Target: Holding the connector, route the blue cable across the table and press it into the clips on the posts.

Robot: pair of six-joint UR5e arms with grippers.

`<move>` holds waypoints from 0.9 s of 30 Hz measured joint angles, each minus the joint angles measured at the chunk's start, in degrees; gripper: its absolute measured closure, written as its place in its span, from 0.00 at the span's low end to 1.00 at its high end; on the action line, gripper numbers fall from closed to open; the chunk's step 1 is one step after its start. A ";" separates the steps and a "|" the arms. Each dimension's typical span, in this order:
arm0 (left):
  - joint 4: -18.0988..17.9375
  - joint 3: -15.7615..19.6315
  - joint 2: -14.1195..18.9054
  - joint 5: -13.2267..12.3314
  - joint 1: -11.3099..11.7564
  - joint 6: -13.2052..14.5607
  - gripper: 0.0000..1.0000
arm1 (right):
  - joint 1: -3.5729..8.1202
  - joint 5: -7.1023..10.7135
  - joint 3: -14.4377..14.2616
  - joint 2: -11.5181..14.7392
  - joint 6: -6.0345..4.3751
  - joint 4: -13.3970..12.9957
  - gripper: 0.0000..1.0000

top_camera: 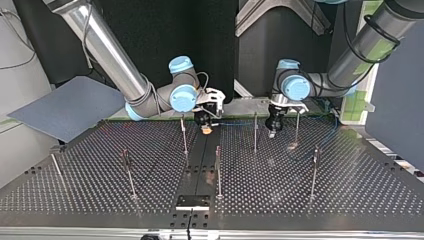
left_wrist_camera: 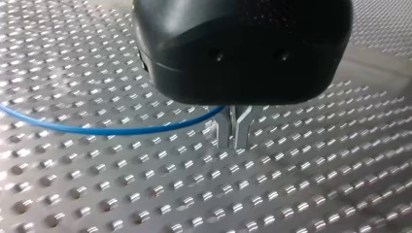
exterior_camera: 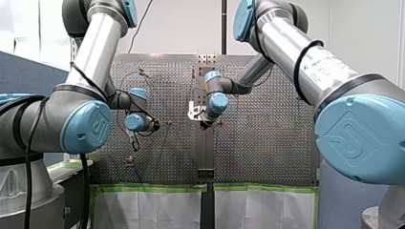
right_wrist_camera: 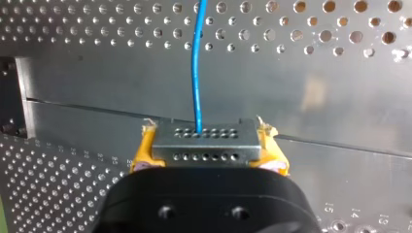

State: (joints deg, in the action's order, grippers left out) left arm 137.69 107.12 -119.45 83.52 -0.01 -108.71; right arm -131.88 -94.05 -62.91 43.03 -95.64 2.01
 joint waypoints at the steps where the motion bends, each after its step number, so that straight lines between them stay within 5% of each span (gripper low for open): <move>1: 0.25 -0.45 0.00 0.24 0.06 0.12 0.62 | 0.01 0.00 0.01 0.00 0.12 0.00 1.00; 3: 0.98 -1.23 -0.01 0.71 0.15 0.53 0.36 | -0.03 0.03 0.01 0.00 0.27 0.00 1.00; 4: 1.35 -1.42 -0.01 0.85 0.16 0.75 0.36 | -0.05 0.05 0.01 0.00 0.34 0.00 1.00; 6: 2.31 -1.68 0.00 1.18 0.17 1.37 0.00 | -0.06 0.07 0.08 0.00 0.45 0.00 1.00; 17: 7.48 0.80 1.21 2.57 -0.22 5.98 0.00 | -0.32 0.33 0.19 0.01 1.25 0.02 1.00; 27: 6.24 5.70 5.89 2.49 -0.63 4.40 0.00 | -0.47 0.35 0.19 0.01 2.25 0.05 1.00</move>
State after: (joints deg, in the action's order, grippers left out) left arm 143.93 112.82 -113.56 86.01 -0.63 -104.31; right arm -132.35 -93.70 -62.72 43.04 -93.38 2.06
